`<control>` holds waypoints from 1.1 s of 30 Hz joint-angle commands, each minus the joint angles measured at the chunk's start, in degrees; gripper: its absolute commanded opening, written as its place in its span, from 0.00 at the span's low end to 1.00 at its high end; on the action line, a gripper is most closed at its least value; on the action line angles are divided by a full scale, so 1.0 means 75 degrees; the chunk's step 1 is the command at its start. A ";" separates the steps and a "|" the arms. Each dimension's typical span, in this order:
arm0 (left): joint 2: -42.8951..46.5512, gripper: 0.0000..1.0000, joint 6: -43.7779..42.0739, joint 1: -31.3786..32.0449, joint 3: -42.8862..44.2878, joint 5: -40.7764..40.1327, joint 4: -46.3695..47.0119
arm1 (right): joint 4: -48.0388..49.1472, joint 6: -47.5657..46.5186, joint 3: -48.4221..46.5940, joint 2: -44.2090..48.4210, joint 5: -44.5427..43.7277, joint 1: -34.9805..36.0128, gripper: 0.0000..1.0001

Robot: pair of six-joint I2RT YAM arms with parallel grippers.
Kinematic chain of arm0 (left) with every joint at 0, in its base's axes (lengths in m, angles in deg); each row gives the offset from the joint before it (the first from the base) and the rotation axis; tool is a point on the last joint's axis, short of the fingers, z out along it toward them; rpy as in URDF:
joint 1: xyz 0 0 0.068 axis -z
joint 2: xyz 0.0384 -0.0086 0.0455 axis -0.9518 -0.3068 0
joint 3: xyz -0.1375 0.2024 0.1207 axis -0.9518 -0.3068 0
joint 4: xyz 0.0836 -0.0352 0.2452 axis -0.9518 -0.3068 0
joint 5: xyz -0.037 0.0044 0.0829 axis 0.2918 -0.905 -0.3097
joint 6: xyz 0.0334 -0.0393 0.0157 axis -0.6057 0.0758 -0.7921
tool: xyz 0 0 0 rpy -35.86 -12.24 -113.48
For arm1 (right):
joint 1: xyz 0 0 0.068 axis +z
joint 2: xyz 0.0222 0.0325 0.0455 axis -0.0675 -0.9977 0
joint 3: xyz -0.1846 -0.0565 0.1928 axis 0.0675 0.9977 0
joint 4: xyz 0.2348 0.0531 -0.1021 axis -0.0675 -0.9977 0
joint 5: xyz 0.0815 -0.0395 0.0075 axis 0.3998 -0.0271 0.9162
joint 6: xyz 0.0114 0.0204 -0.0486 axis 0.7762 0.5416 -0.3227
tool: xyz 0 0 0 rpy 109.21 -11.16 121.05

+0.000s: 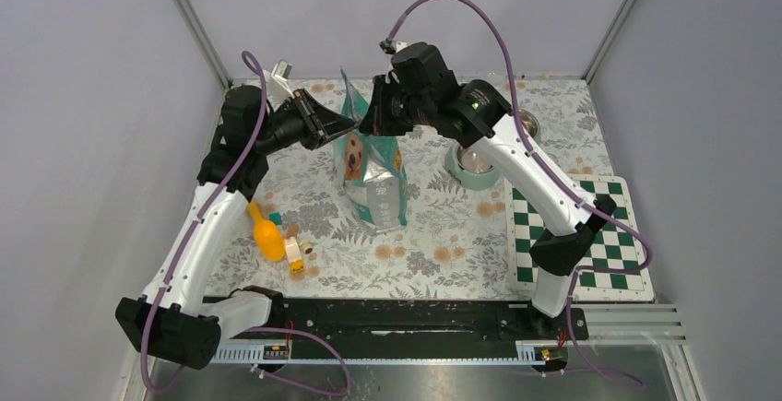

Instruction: Serve the pet food

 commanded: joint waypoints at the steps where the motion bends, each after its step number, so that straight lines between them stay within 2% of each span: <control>1: 0.0045 0.00 -0.0205 0.0043 0.0088 -0.0073 0.0072 | 0.0293 -0.0009 0.0086 0.0470 -0.0651 0.0045 0.00; 7: 0.0039 0.00 -0.0540 0.0046 0.0455 -0.0401 -0.0376 | 0.0293 -0.0150 0.0216 0.0662 -0.1326 0.0045 0.00; 16: 0.0291 0.00 -0.1029 0.0046 0.0979 -0.1561 -0.1287 | 0.0278 -0.0525 0.0191 0.0885 -0.2118 0.0045 0.00; 23: 0.0258 0.00 -0.1391 0.0046 0.1160 -0.2157 -0.1787 | 0.1101 -0.0690 0.1385 0.1573 -0.3055 0.0078 0.00; 33: 0.0329 0.00 -0.1789 0.0046 0.1808 -0.3601 -0.2593 | 0.1106 -0.1313 0.1352 0.1726 -0.4277 0.0134 0.00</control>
